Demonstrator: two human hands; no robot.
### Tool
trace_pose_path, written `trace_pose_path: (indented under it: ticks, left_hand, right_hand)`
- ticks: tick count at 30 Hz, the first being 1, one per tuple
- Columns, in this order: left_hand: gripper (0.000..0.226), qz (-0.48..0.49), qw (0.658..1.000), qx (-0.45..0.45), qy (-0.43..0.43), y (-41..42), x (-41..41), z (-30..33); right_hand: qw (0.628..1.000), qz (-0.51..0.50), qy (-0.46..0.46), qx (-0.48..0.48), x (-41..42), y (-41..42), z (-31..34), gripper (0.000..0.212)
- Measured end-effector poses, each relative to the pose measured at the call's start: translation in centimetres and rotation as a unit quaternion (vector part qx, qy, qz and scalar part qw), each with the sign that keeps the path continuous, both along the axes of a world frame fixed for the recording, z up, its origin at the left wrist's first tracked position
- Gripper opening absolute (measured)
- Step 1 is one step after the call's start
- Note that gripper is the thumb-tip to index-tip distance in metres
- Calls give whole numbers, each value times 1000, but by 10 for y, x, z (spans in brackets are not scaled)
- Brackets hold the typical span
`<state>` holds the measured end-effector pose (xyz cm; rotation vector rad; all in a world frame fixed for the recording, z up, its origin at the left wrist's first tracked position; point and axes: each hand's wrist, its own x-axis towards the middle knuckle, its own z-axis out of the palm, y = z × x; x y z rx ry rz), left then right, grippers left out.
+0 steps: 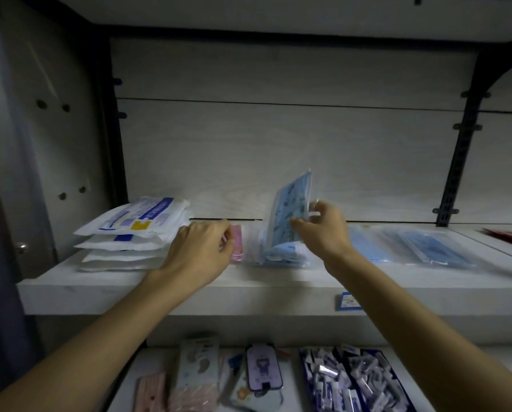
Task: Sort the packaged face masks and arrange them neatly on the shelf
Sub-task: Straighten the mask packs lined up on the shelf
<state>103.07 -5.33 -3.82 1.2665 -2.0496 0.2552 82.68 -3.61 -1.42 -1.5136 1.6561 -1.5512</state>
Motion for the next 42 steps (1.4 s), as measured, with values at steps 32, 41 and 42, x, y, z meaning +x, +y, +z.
trace_pose_path:
  ticks: [32, 41, 42]
  left_hand:
    - [13, -99, 994, 4, -41, 3, -28, -15]
    - [10, -174, 983, -22, -45, 27, -101, 2]
    - [10, -185, 981, -21, -48, 30, -114, 2]
  right_hand:
    - [892, -151, 424, -37, -17, 23, -29, 36]
    - [860, -155, 485, -38, -82, 76, -16, 33]
    - [856, -162, 489, -32, -94, 85, -16, 33]
